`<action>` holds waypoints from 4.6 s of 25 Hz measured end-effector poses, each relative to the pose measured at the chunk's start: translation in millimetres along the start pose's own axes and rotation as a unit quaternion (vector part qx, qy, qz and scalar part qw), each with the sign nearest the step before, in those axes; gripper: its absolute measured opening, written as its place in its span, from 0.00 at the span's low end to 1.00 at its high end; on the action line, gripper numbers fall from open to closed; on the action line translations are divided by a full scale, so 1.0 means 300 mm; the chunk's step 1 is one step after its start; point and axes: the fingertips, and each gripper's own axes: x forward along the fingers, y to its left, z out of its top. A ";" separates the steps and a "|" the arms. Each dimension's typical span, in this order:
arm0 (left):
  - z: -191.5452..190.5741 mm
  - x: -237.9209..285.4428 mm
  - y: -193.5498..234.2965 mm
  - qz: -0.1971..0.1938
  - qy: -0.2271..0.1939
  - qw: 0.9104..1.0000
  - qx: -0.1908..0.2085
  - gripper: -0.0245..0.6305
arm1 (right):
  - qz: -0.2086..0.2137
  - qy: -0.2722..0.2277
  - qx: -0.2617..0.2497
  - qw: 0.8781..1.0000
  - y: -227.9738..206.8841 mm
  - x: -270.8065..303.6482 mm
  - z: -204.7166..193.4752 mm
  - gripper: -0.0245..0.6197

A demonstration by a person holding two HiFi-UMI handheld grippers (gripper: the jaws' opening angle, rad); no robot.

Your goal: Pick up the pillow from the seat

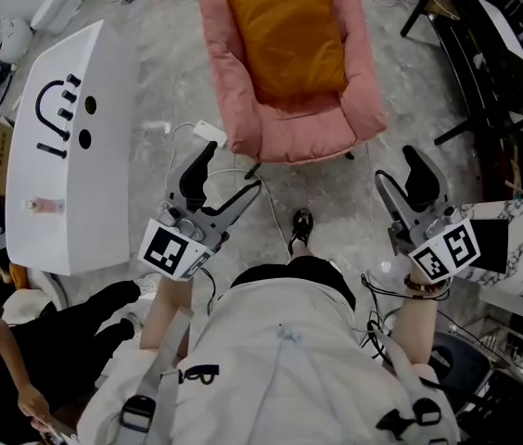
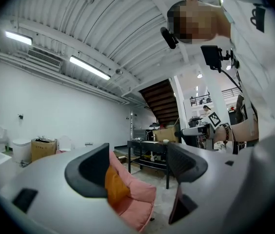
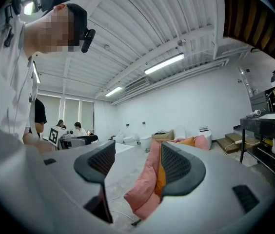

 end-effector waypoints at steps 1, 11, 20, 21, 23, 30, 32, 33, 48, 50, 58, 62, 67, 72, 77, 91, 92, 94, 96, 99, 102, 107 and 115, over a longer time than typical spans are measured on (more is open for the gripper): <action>-0.006 0.029 0.014 0.002 0.001 1.000 0.000 0.59 | 0.002 0.002 -0.001 1.000 -0.029 0.015 0.003 0.48; -0.062 0.389 0.145 0.025 0.007 0.999 -0.028 0.66 | 0.019 0.023 0.008 1.000 -0.407 0.150 0.017 0.53; -0.069 0.543 0.313 0.073 0.006 0.996 -0.052 0.69 | 0.064 0.033 0.008 0.997 -0.576 0.348 0.051 0.54; -0.069 0.550 0.326 0.076 0.006 0.996 -0.052 0.69 | 0.065 0.034 0.010 0.997 -0.589 0.361 0.049 0.54; -0.074 0.565 0.346 0.078 0.011 0.996 -0.051 0.69 | 0.067 0.037 0.015 0.997 -0.610 0.383 0.038 0.54; -0.136 0.640 0.478 0.081 0.024 0.994 -0.070 0.69 | 0.062 0.047 0.031 0.997 -0.705 0.490 0.000 0.54; -0.164 0.672 0.540 0.085 0.025 0.993 -0.076 0.69 | 0.056 0.050 0.033 0.997 -0.746 0.529 -0.014 0.54; -0.178 0.696 0.572 0.085 0.025 0.993 -0.083 0.69 | 0.051 0.052 0.034 0.997 -0.770 0.550 -0.017 0.54; -0.424 0.917 0.925 0.037 0.092 0.981 -0.164 0.71 | 0.013 0.102 0.068 0.992 -0.988 0.872 -0.156 0.55; -0.463 0.940 0.967 0.030 0.099 0.981 -0.167 0.72 | 0.006 0.107 0.069 0.992 -1.020 0.901 -0.180 0.55; -0.558 1.048 1.130 0.032 0.116 0.979 -0.166 0.73 | 0.015 0.117 0.077 0.990 -1.137 1.063 -0.240 0.55; -0.587 1.087 1.170 0.042 0.122 0.978 -0.166 0.73 | 0.030 0.126 0.084 0.988 -1.187 1.124 -0.292 0.55; -0.660 1.148 1.206 0.057 0.137 0.972 -0.185 0.73 | 0.043 0.144 0.108 0.983 -1.289 1.198 -0.383 0.55; -0.709 1.232 1.241 0.069 0.133 0.965 -0.215 0.74 | 0.054 0.165 0.122 0.977 -1.384 1.253 -0.460 0.55; -0.806 1.278 1.297 0.088 0.154 0.960 -0.218 0.75 | 0.068 0.180 0.132 0.972 -1.485 1.321 -0.535 0.55; -1.116 1.297 1.400 0.094 0.216 0.939 -0.249 0.78 | 0.083 0.216 0.141 0.963 -1.602 1.469 -0.711 0.55; -1.134 1.292 1.410 0.096 0.217 0.938 -0.252 0.78 | 0.083 0.218 0.140 0.962 -1.607 1.476 -0.721 0.55; -1.168 1.279 1.428 0.100 0.219 0.936 -0.258 0.78 | 0.086 0.221 0.138 0.962 -1.612 1.492 -0.742 0.55; -1.203 1.267 1.442 0.102 0.223 0.934 -0.259 0.78 | 0.089 0.224 0.135 0.961 -1.613 1.508 -0.761 0.55; -1.261 1.256 1.445 0.102 0.232 0.930 -0.267 0.78 | 0.095 0.231 0.134 0.959 -1.613 1.519 -0.795 0.55; -1.313 1.253 1.452 0.103 0.238 0.926 -0.275 0.78 | 0.098 0.238 0.134 0.957 -1.622 1.535 -0.828 0.55; -1.367 1.253 1.484 0.103 0.238 0.924 -0.282 0.78 | 0.112 0.247 0.130 0.954 -1.623 1.571 -0.869 0.55; -1.442 1.295 1.521 0.088 0.240 0.922 -0.292 0.79 | 0.114 0.289 0.099 0.945 -1.671 1.594 -0.961 0.56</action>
